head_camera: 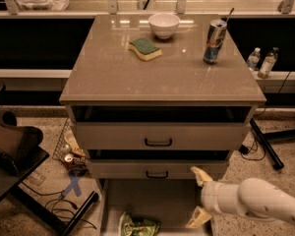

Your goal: Pick green jalapeno chip bag from bottom drawer and place on counter

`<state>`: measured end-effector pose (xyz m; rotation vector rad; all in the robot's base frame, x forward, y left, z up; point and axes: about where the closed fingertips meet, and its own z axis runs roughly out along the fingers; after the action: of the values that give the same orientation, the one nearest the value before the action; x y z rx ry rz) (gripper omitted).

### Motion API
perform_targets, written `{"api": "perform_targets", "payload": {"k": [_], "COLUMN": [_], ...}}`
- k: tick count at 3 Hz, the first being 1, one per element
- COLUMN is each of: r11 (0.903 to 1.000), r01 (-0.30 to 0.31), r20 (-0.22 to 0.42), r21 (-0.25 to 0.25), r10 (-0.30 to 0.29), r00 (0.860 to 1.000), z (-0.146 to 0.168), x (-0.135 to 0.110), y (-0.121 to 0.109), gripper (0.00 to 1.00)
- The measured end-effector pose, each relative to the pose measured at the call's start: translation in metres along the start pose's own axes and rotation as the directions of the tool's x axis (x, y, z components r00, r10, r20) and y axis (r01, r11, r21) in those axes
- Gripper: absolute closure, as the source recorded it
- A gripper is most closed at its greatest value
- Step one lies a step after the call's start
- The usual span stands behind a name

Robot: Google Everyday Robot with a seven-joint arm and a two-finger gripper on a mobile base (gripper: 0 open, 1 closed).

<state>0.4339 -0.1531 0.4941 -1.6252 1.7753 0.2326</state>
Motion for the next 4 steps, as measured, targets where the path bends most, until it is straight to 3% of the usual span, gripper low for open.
{"api": "perform_targets", "payload": {"k": [2,3,4], "r11": [0.991,0.9851,0.9851], "r01": [-0.067,-0.092,-0.092], "r20": [0.078,0.094,0.094], "r21": [-0.116,-0.145,-0.145], "r10": [0.076,0.107,0.107], "r00": [0.994,0.99,0.99], "z": [0.103,0.117,0.117], "x": [0.034,0.036,0.036], "y": [0.064,0.082,0.082], "gripper": [0.0,0.0,0.0]}}
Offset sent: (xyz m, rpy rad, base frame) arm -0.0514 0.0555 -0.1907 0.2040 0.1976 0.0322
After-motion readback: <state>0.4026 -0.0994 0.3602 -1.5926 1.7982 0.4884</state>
